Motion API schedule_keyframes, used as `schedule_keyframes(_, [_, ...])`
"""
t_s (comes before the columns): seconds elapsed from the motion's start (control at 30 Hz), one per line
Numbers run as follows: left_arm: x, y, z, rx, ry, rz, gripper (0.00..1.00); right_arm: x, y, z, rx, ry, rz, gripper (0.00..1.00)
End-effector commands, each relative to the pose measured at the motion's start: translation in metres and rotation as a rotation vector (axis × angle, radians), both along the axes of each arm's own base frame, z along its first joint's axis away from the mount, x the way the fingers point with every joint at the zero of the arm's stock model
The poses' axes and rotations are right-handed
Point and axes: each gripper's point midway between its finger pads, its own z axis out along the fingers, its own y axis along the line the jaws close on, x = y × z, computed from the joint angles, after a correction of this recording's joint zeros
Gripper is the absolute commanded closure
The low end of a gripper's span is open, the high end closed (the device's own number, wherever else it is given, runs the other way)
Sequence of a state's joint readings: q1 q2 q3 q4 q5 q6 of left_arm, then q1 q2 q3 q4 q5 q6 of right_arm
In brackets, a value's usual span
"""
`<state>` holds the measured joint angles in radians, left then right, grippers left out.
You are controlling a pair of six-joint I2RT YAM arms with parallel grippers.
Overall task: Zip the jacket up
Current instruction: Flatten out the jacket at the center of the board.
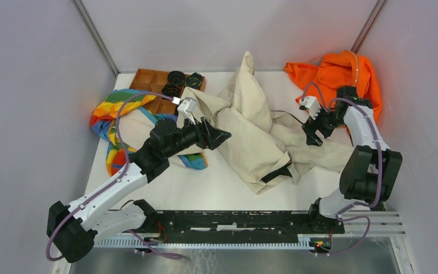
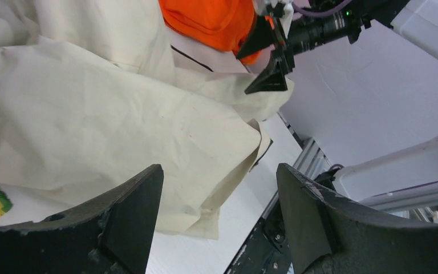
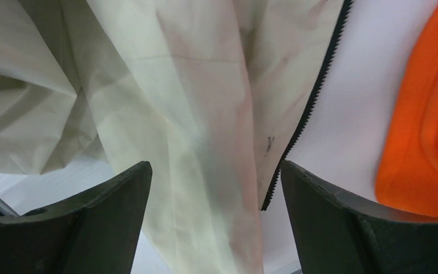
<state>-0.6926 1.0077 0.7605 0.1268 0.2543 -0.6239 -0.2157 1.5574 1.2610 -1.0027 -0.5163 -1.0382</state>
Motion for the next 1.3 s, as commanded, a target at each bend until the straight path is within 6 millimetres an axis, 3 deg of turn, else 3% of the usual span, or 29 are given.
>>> schedule_keyframes(0.0, [0.003,0.023,0.043,0.016,-0.166,0.091,0.20,-0.013,-0.010,-0.020,-0.084,0.069,0.047,0.14])
schedule_keyframes(0.1, [0.002,0.040,0.056,0.032,-0.215,0.151,0.20,-0.014,-0.013,-0.027,-0.116,0.079,0.049,0.26])
schedule_keyframes(0.2, [0.002,0.058,0.072,0.058,-0.259,0.216,0.21,-0.010,-0.014,-0.021,-0.130,0.065,0.054,0.70])
schedule_keyframes(0.27, [-0.001,0.071,0.089,0.069,-0.300,0.260,0.22,-0.005,-0.003,-0.005,-0.089,0.039,0.087,0.89])
schedule_keyframes(0.33, [-0.003,0.084,0.107,0.075,-0.337,0.303,0.22,0.003,0.020,0.024,-0.023,-0.006,0.138,0.99])
schedule_keyframes(0.4, [-0.006,0.097,0.125,0.079,-0.380,0.345,0.23,0.012,0.063,0.068,0.047,-0.069,0.236,1.00])
schedule_keyframes(0.47, [-0.011,0.111,0.142,0.075,-0.412,0.388,0.24,0.019,0.128,0.127,0.103,-0.183,0.360,1.00])
schedule_keyframes(0.53, [-0.015,0.124,0.158,0.064,-0.442,0.432,0.24,0.018,0.200,0.203,0.179,-0.381,0.516,1.00])
schedule_keyframes(0.6, [-0.019,0.137,0.172,0.052,-0.461,0.478,0.25,0.006,0.276,0.289,0.321,-0.605,0.626,1.00])
schedule_keyframes(0.67, [-0.025,0.152,0.185,0.030,-0.479,0.525,0.26,-0.029,0.340,0.341,0.504,-0.714,0.740,1.00])
schedule_keyframes(0.73, [-0.032,0.165,0.194,0.004,-0.491,0.565,0.27,-0.076,0.390,0.368,0.738,-0.691,0.840,0.96])
schedule_keyframes(0.8, [-0.038,0.177,0.199,-0.026,-0.486,0.606,0.27,-0.120,0.421,0.373,0.911,-0.598,0.917,0.72])
schedule_keyframes(0.83, [-0.041,0.183,0.200,-0.045,-0.479,0.621,0.27,-0.134,0.431,0.366,0.953,-0.536,0.933,0.55])
schedule_keyframes(0.9, [-0.048,0.192,0.198,-0.070,-0.458,0.641,0.28,-0.135,0.442,0.354,0.968,-0.469,0.921,0.29])
schedule_keyframes(1.0, [-0.054,0.199,0.189,-0.092,-0.433,0.656,0.28,-0.101,0.432,0.331,0.887,-0.486,0.831,0.05])
schedule_keyframes(1.13, [-0.050,0.196,0.176,-0.087,-0.411,0.656,0.26,-0.067,0.383,0.312,0.845,-0.478,0.758,0.02])
schedule_keyframes(1.27, [-0.035,0.180,0.164,-0.041,-0.385,0.633,0.25,-0.036,0.324,0.276,0.754,-0.495,0.616,0.02])
